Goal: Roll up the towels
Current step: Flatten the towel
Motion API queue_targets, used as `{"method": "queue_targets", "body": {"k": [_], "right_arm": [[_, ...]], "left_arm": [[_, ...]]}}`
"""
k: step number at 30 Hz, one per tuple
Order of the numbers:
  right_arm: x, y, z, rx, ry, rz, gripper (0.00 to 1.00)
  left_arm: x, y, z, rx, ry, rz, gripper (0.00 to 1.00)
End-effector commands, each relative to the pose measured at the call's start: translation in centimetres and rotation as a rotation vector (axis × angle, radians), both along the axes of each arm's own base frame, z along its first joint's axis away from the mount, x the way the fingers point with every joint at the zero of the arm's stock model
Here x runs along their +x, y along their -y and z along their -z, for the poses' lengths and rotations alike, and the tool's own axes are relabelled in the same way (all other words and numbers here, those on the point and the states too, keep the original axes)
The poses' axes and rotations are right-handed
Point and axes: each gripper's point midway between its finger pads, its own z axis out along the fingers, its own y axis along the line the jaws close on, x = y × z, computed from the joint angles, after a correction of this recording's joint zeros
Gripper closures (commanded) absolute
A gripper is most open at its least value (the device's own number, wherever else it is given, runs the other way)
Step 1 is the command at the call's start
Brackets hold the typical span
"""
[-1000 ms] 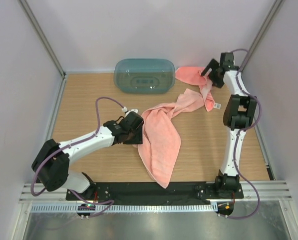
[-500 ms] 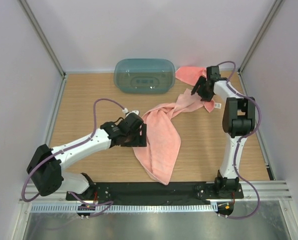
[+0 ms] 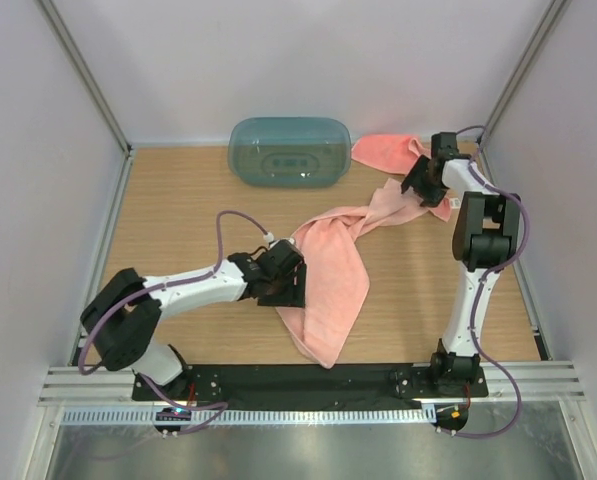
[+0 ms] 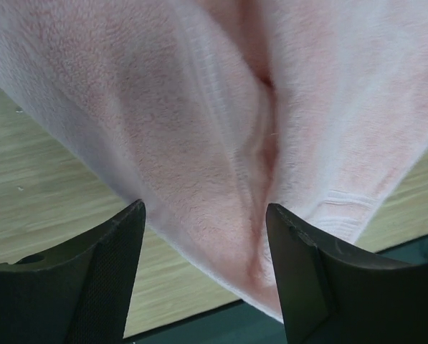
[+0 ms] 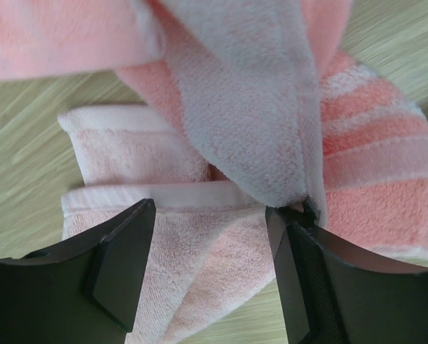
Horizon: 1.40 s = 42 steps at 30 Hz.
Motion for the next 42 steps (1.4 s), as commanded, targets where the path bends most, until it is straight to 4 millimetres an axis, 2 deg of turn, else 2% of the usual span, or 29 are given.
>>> {"method": "queue_targets", "body": {"k": [1, 4, 6, 9, 11, 12, 15, 16, 17, 18, 19, 20, 21, 22, 25, 26, 27, 29, 30, 31, 32, 34, 42], "right_arm": [[0.5, 4.9, -1.4, -0.114, -0.007, 0.068, 0.29], [0.3, 7.4, -1.6, -0.154, -0.035, 0.107, 0.24], [-0.6, 9.5, -0.8, -0.158, -0.076, 0.153, 0.23], [-2.0, 11.9, -0.5, -0.199, -0.108, 0.220, 0.22], [-2.6, 12.4, -0.6, -0.228, -0.109, 0.234, 0.21], [-2.9, 11.8, -1.3, -0.228, -0.095, 0.227, 0.21], [-2.0, 9.4, -3.1, -0.213, -0.028, 0.152, 0.21], [-1.4, 6.7, -4.6, -0.211, 0.011, 0.088, 0.21], [-0.8, 4.9, -5.6, -0.218, 0.043, 0.038, 0.21], [-0.6, 3.4, -6.4, -0.237, 0.061, -0.012, 0.20], [-0.1, 0.8, -7.8, -0.239, 0.098, -0.074, 0.19], [0.0, -1.9, -8.1, -0.245, 0.107, -0.134, 0.17], [0.4, -3.1, -9.0, -0.248, 0.127, -0.158, 0.17], [0.5, -4.9, -8.8, -0.244, 0.124, -0.190, 0.17], [1.6, -6.2, -9.3, -0.240, 0.138, -0.192, 0.17], [1.7, -6.4, -8.1, -0.244, 0.106, -0.197, 0.17], [2.5, -6.5, -9.0, -0.250, 0.128, -0.189, 0.17], [3.2, -6.5, -8.1, -0.266, 0.114, -0.192, 0.17], [4.0, -6.6, -8.8, -0.273, 0.135, -0.186, 0.17], [4.3, -6.5, -8.4, -0.289, 0.127, -0.185, 0.17], [4.2, -6.2, -6.8, -0.314, 0.081, -0.186, 0.17], [5.2, -5.9, -6.9, -0.335, 0.084, -0.173, 0.17], [6.3, -5.8, -3.0, -0.360, 0.034, -0.185, 0.22]], "left_arm": [[-0.4, 0.4, 2.9, 0.008, -0.048, 0.010, 0.32], [-0.7, -0.3, 4.6, 0.054, -0.072, -0.004, 0.35], [-0.7, -1.0, 4.9, 0.088, -0.075, -0.020, 0.36], [-0.5, -3.0, 5.0, 0.176, -0.061, -0.058, 0.36], [0.3, -4.6, 4.4, 0.215, -0.049, -0.111, 0.37], [0.5, -6.1, 4.1, 0.244, -0.063, -0.150, 0.38], [1.0, -8.2, 2.3, 0.233, -0.036, -0.213, 0.37], [1.4, -8.9, 1.7, 0.227, -0.026, -0.236, 0.35], [1.8, -8.9, 0.4, 0.200, 0.007, -0.230, 0.34], [1.7, -9.4, -0.1, 0.211, 0.010, -0.225, 0.32], [1.9, -9.6, -0.7, 0.214, 0.021, -0.222, 0.30], [2.3, -9.6, -1.7, 0.216, 0.042, -0.201, 0.29], [2.1, -10.5, -2.0, 0.258, 0.045, -0.196, 0.28], [2.2, -10.6, -2.4, 0.272, 0.052, -0.188, 0.27], [2.2, -11.1, -3.4, 0.291, 0.071, -0.146, 0.26], [2.0, -11.1, -3.5, 0.291, 0.071, -0.129, 0.26], [1.9, -11.1, -3.9, 0.275, 0.079, -0.122, 0.26], [1.4, -11.1, -4.0, 0.264, 0.074, -0.102, 0.26], [1.2, -11.3, -4.0, 0.266, 0.076, -0.093, 0.26], [1.1, -11.5, -4.6, 0.255, 0.092, -0.094, 0.26], [0.9, -11.7, -4.7, 0.260, 0.094, -0.093, 0.26], [0.8, -12.0, -5.3, 0.254, 0.113, -0.091, 0.25], [0.5, -12.1, -6.3, 0.218, 0.146, -0.079, 0.24]]}}
